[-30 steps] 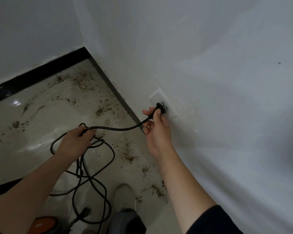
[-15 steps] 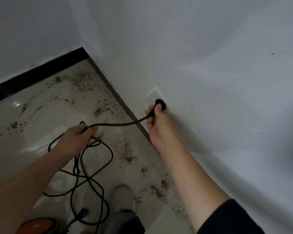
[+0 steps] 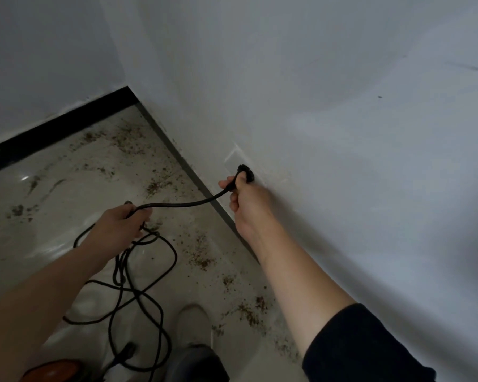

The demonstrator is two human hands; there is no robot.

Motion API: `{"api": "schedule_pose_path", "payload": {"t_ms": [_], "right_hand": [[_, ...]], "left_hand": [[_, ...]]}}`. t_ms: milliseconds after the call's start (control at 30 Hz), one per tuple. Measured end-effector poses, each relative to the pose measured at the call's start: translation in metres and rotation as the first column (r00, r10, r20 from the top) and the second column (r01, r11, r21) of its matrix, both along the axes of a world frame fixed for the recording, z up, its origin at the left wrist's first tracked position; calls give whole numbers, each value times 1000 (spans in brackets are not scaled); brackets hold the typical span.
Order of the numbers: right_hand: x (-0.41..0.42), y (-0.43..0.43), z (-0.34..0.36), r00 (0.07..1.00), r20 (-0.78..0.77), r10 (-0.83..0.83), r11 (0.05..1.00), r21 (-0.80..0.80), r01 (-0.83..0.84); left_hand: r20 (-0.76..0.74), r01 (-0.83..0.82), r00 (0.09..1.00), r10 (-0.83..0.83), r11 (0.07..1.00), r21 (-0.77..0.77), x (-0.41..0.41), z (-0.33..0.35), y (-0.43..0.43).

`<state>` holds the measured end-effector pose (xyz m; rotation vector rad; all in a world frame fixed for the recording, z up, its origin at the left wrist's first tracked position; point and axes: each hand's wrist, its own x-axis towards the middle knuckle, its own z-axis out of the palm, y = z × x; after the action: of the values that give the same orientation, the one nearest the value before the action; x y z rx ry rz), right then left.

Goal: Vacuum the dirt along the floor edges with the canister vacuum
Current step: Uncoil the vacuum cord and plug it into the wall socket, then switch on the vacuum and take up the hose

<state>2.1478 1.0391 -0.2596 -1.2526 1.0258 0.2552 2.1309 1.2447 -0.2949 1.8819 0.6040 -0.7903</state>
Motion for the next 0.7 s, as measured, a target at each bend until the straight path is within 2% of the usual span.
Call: {"api": "schedule_pose_path", "payload": {"t_ms": [200,267,367,433,500,567,600,633,700], "right_hand": [[-4,0,-3,997,41,71,996,-61,-68],[-10,-1,-7,993,74,88,994,-73,-82],[-33,5,-14,987,142,73,996,32,-78],[-55,24,-24,977,98,191,975,100,-201],[-74,55,-41,880,-62,471,882,62,-467],[-89,89,-63,686,-201,699,708,60,-704],[-93,104,-78,602,-230,765,630,75,-773],[-95,119,-93,559,-236,794,589,77,-804],[-95,143,-124,562,-245,790,580,1,-815]], "left_hand": [[3,30,1000,-31,997,65,-8,-16,16],[-2,-31,999,32,996,86,-16,-20,28],[22,-199,980,199,978,53,-30,-22,55],[112,-150,984,141,986,72,-39,-22,74],[215,-66,976,44,993,97,-47,-21,90],[314,-79,948,53,995,69,-48,-19,107],[377,-114,922,87,992,48,-46,-18,116],[437,-155,890,132,988,18,-45,-18,124],[509,-226,832,220,973,-51,-43,-21,140]]}}
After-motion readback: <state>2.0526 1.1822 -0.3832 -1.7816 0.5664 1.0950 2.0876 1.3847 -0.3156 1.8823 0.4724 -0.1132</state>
